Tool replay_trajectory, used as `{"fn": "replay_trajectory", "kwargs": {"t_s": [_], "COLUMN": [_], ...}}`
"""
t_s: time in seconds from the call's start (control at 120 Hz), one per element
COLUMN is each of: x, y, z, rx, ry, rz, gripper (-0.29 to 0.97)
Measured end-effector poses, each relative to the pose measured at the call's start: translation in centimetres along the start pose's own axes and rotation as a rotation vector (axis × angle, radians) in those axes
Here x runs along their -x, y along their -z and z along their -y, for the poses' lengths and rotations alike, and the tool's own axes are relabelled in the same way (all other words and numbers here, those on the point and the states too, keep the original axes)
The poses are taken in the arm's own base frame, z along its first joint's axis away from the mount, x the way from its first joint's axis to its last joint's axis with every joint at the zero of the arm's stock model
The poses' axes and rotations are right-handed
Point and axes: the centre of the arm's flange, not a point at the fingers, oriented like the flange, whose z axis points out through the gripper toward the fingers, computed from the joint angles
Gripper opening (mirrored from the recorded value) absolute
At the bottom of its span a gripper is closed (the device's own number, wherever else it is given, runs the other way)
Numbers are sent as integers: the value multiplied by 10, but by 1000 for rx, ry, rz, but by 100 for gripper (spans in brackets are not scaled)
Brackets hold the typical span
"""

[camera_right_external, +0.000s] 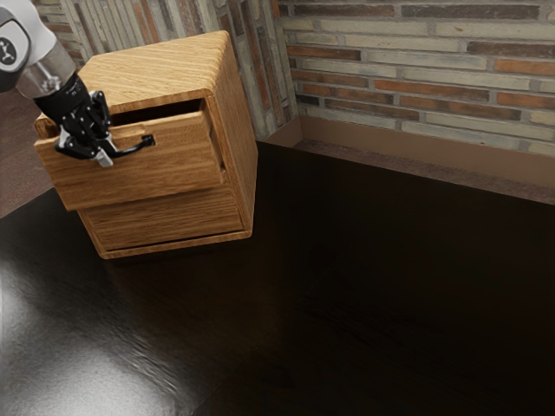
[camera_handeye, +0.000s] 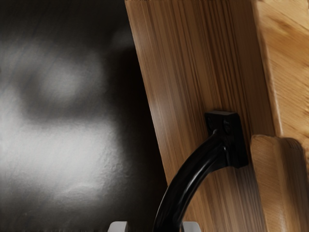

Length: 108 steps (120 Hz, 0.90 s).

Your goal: Pull the drawer handle with one arm to open the drawer

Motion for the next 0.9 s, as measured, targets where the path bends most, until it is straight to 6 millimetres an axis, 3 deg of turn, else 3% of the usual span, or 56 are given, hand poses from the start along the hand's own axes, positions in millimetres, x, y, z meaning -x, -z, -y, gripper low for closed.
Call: {"fn": "replay_trajectory", "kwargs": {"t_s": [0.9], "x": [10], "y": [8], "z": [38], "rx": [-31], "ry": [-15], "rz": [23], "gripper": [7]}}
